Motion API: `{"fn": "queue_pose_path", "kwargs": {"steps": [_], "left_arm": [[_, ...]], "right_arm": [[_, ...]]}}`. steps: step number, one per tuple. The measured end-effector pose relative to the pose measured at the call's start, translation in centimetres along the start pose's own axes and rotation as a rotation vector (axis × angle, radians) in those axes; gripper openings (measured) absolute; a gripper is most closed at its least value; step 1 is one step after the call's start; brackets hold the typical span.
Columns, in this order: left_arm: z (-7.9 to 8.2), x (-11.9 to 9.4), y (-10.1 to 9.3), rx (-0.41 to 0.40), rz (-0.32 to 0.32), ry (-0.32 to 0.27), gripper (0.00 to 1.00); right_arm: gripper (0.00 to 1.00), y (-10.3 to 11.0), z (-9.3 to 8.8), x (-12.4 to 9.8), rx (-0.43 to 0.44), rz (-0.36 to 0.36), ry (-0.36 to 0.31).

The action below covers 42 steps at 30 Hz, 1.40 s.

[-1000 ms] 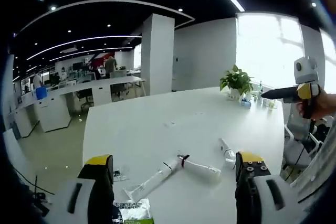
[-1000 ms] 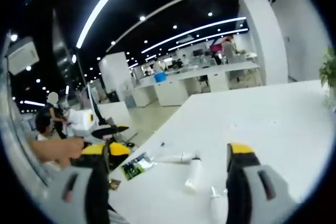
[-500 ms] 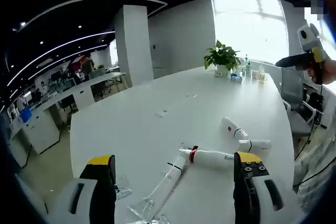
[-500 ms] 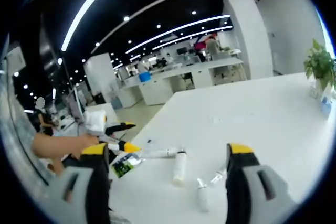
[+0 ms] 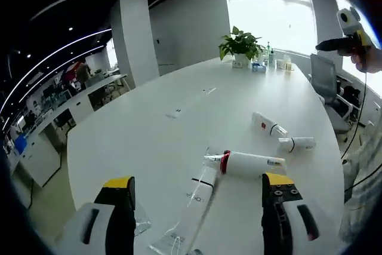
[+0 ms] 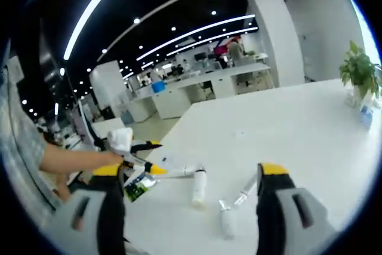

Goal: Arrange the skincare products in the storage area until every visible bottle or jar stands upright without overlapping.

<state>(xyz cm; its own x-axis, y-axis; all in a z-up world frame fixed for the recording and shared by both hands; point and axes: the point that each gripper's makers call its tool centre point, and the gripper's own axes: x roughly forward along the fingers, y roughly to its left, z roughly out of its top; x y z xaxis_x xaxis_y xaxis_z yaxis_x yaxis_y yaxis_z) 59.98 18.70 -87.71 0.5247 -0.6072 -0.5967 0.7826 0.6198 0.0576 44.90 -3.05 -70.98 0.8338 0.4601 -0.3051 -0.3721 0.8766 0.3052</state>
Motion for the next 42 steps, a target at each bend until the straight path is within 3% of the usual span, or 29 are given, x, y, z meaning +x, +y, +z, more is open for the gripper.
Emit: {"fn": "queue_pose_path", "kwargs": {"steps": [12, 15, 21, 28, 37, 42], "left_arm": [[-3.4, 3.5, 0.7, 0.019, -0.048, 0.124, 0.81], [-3.9, 4.3, 0.4, 0.023, -0.088, 0.149, 0.79], [-5.6, 5.4, 1.3, 0.017, -0.102, 0.212, 0.7], [-6.5, 6.3, 1.3, 0.058, -0.149, 0.255, 0.59], [-7.6, 6.7, 0.9, 0.115, -0.229, 0.326, 0.54], [-7.8, 7.1, 0.9, 0.138, -0.252, 0.33, 0.48]], "right_arm": [[0.9, -2.2, -0.5, -2.2, 0.03, -0.08, -0.009], [0.88, -2.7, -0.5, -2.8, 0.029, -0.1, -0.009], [0.88, -3.0, -0.8, -2.9, 0.044, -0.117, -0.002], [0.88, -3.0, -0.8, -3.0, 0.049, -0.13, 0.006], [0.87, -3.3, -1.0, -2.9, 0.053, -0.156, 0.016], [0.87, -3.3, -1.2, -2.6, 0.058, -0.161, 0.025]]}}
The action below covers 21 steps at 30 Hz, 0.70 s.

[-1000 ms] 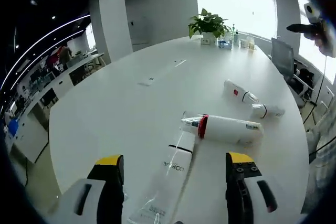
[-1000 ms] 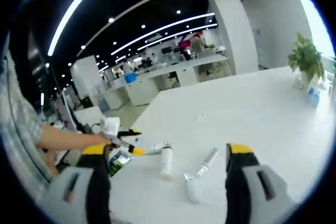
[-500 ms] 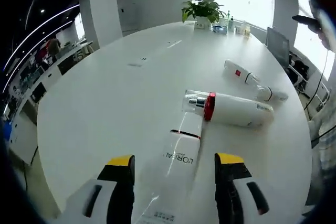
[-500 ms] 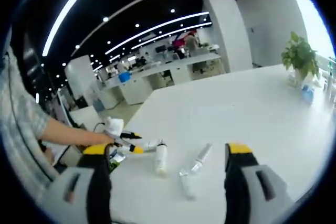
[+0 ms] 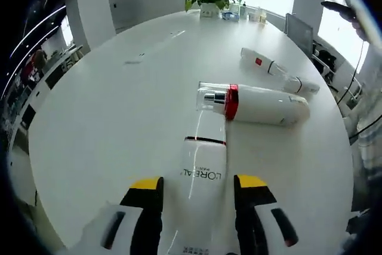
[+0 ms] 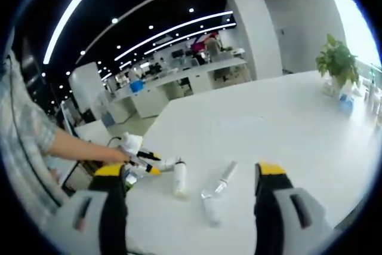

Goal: Arrange the skincare products in the storage area until every visible bottle or jar stands upright without overlapping.

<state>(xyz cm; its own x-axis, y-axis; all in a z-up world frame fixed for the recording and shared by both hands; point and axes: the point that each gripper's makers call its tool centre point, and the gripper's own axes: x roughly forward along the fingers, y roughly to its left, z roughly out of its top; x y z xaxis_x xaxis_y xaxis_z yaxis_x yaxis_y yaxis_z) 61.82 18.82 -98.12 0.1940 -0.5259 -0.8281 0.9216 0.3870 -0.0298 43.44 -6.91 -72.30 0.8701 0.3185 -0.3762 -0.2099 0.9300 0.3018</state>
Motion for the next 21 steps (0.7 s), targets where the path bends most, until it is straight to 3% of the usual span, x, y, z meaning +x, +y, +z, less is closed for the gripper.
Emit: {"fn": "queue_pose_path", "kwargs": {"steps": [3, 5, 14, 21], "left_arm": [[-0.2, 0.3, 0.6, 0.006, -0.004, -0.001, 0.43], [-0.1, 0.4, 0.4, 0.013, -0.015, -0.009, 0.35], [-0.3, 0.7, 0.6, 0.045, -0.011, 0.025, 0.3], [-0.1, 0.6, 0.3, 0.012, 0.001, 0.031, 0.24]], "right_arm": [[0.87, 0.0, 0.0, 0.1, 0.001, -0.003, 0.0], [0.87, 0.1, 0.1, 0.2, 0.001, -0.005, 0.001], [0.86, 0.5, -1.0, 0.2, 0.017, -0.013, 0.014], [0.86, -0.1, -0.2, 0.1, 0.01, -0.024, -0.002]]}}
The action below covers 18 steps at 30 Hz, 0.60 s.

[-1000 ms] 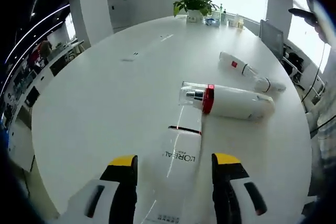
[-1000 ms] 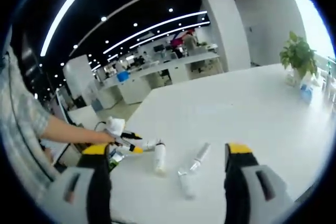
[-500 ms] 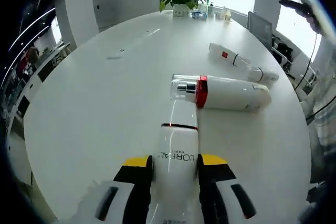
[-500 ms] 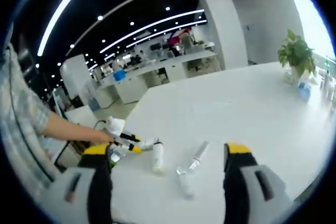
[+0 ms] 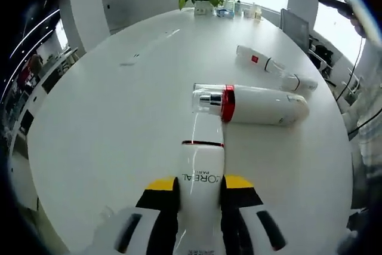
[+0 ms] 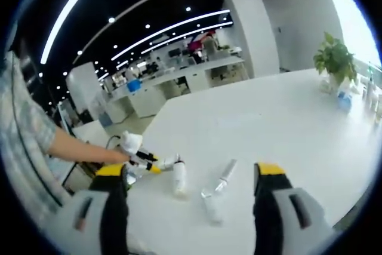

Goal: Arrange the skincare products in the storage area until every visible bottle or jar stands upright without overlapping.

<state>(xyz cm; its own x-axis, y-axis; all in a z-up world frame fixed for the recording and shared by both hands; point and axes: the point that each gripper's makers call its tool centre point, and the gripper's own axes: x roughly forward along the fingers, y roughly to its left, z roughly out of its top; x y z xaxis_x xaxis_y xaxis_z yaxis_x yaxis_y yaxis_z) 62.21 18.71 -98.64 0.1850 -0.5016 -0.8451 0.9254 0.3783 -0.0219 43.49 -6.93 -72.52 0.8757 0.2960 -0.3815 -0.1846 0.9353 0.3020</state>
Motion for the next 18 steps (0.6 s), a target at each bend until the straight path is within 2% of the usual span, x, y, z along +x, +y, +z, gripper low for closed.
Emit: {"fn": "queue_pose_path", "kwargs": {"steps": [5, 6, 8, 13, 15, 18], "left_arm": [[0.6, -0.4, -1.0, -0.005, 0.02, 0.017, 0.2], [0.5, -0.4, -1.5, -0.046, -0.012, 0.016, 0.19], [0.4, -0.2, -1.9, -0.016, -0.014, 0.025, 0.18], [0.6, -0.5, -2.9, -0.032, -0.032, 0.027, 0.17], [1.1, -1.1, -3.5, -0.055, -0.049, 0.02, 0.18], [1.3, -2.0, -3.2, -0.08, -0.033, 0.011, 0.18]], "right_arm": [[0.85, 0.0, 0.0, 0.2, -0.01, 0.004, 0.004], [0.85, 0.1, 0.1, 0.2, -0.012, 0.008, 0.003], [0.85, 0.4, 0.2, 0.4, -0.027, 0.017, 0.002], [0.85, 0.2, 0.9, 0.5, -0.035, 0.019, -0.012], [0.85, 0.4, 1.2, 1.0, -0.058, 0.038, -0.012], [0.85, 0.6, 1.2, 1.7, -0.085, 0.056, -0.001]]}}
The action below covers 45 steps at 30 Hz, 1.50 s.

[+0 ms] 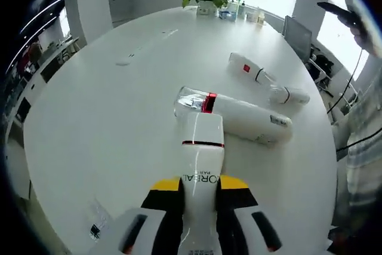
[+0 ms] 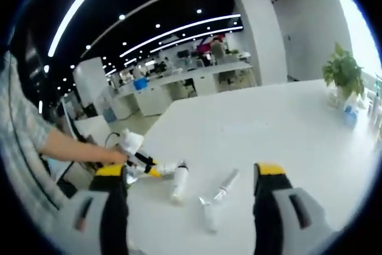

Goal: Arrange the skincare products in the storage area until every visible bottle or jar stands upright without overlapping.

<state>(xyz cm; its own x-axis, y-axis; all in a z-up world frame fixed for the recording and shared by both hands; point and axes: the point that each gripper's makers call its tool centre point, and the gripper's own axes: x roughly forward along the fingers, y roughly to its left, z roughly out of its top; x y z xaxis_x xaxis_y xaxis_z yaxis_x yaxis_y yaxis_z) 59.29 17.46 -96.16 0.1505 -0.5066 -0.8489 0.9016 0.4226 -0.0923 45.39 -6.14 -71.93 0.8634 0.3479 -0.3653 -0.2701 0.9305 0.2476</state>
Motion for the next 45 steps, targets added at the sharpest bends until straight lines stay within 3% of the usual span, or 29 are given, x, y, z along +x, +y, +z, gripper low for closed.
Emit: {"fn": "queue_pose_path", "kwargs": {"steps": [9, 15, 21, 26, 30, 33, 36, 43, 45], "left_arm": [[0.4, -3.7, -0.9, -0.094, 0.025, -0.056, 0.18], [1.9, -5.9, -2.7, -0.118, 0.044, -0.094, 0.18], [4.0, -8.0, -6.2, -0.102, 0.045, -0.099, 0.18], [6.4, -9.5, -9.3, -0.126, 0.069, -0.143, 0.19], [8.1, -10.4, -10.7, -0.129, 0.094, -0.162, 0.19], [9.1, -10.7, -11.6, -0.067, 0.125, -0.146, 0.19], [9.7, -10.8, -13.1, -0.028, 0.128, -0.133, 0.19], [10.7, -10.7, -16.9, -0.013, 0.125, -0.178, 0.19], [10.7, -10.6, -18.1, 0.004, 0.116, -0.178, 0.19]], "right_arm": [[0.85, 1.4, 1.0, 2.4, 0.0, 0.107, -0.02], [0.85, 2.1, 1.7, 3.9, -0.005, 0.195, -0.027], [0.85, 1.6, 2.5, 5.1, -0.004, 0.254, -0.035], [0.86, 1.2, 3.1, 4.9, 0.04, 0.295, -0.063], [0.87, 1.1, 2.5, 4.6, 0.057, 0.339, -0.052], [0.89, 1.5, 1.2, 4.5, -0.103, 0.382, -0.012], [0.89, 1.8, 0.1, 4.4, -0.171, 0.415, 0.017], [0.83, 3.8, -2.7, 3.6, -0.096, 0.564, 0.061], [0.81, 3.8, -3.5, 3.5, -0.096, 0.572, 0.074]]}}
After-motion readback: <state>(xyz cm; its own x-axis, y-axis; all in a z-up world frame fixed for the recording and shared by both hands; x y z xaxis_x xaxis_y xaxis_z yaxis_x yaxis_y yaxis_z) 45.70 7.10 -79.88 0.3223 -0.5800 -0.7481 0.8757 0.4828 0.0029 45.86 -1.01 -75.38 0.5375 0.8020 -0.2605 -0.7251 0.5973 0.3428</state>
